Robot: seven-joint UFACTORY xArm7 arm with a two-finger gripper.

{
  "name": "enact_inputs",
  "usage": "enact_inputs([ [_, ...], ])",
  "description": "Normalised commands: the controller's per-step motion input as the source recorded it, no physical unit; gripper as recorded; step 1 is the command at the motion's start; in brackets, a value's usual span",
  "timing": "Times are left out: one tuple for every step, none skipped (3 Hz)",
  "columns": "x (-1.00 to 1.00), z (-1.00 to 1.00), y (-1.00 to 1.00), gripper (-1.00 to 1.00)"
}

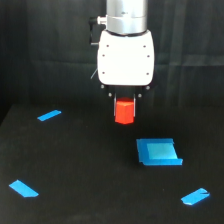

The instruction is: Pick up the red object from the table

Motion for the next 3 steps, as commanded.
enact_inputs([
  [0.1,0.11,-0.02,-1.0],
  [0.11,-0.04,0.05,-0.98],
  [0.01,0.09,0.04,-0.95],
])
